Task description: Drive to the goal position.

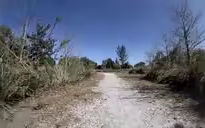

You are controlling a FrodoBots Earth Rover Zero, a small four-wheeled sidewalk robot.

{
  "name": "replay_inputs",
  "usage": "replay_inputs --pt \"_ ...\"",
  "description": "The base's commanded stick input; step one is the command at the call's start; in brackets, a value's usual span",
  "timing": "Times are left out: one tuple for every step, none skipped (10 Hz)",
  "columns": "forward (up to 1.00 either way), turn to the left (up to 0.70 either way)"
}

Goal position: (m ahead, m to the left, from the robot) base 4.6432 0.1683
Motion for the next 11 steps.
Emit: replay_inputs --pt "0.70 0.00" --pt "0.70 0.00" --pt "0.70 0.00" --pt "0.70 0.00" --pt "0.70 0.00" --pt "0.70 0.00" --pt "0.70 0.00" --pt "0.70 0.00" --pt "0.70 0.00" --pt "0.70 0.00" --pt "0.70 0.00"
